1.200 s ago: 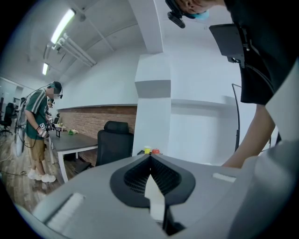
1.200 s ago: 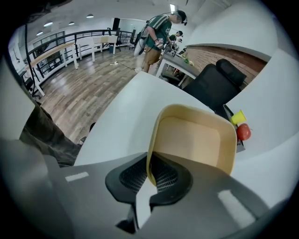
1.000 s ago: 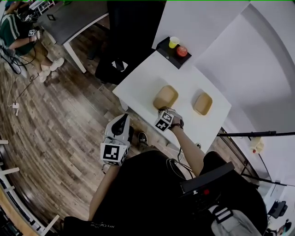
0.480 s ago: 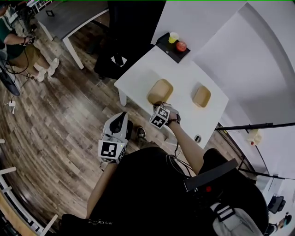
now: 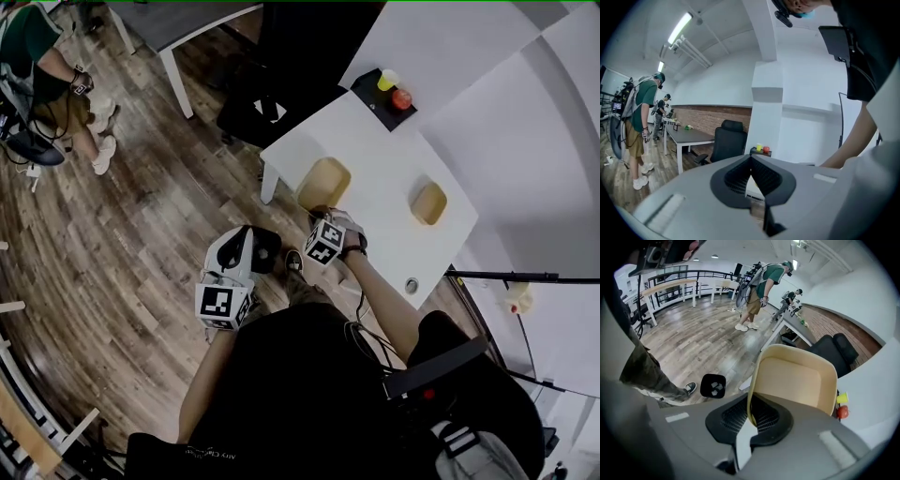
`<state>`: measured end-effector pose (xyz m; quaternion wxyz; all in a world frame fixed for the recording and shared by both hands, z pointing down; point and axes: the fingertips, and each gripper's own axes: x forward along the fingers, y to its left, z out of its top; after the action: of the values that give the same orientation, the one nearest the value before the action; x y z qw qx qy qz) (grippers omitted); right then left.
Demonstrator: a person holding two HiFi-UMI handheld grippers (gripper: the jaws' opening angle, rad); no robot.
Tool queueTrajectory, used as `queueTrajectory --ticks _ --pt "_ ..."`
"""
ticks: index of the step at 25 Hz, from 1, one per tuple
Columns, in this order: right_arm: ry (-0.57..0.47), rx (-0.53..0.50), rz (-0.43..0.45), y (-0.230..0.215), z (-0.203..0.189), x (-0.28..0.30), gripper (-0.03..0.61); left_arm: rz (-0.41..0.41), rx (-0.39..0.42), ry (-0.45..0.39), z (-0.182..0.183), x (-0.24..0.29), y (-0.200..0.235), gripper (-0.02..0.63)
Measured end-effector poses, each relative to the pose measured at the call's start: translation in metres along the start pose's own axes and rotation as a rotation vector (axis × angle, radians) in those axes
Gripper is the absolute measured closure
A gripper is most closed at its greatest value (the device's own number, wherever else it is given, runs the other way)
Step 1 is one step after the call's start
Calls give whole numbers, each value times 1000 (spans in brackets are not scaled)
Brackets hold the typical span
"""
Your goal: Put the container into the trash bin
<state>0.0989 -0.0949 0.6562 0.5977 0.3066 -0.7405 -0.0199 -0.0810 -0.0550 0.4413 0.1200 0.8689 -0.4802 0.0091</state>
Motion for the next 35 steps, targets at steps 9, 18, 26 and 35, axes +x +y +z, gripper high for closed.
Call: queueTrajectory --ticks 9,18,26,35 --pt "-50 -65 90 69 53 14 555 61 -22 57 -32 -41 30 615" --pt "-74 -93 141 115 80 25 554 106 2 118 -64 -58 54 615" --pt "-54 -119 207 153 79 54 552 110 35 164 -82 -67 67 615" --pt "-9 -134 261 196 75 104 551 108 14 207 -144 -63 83 615"
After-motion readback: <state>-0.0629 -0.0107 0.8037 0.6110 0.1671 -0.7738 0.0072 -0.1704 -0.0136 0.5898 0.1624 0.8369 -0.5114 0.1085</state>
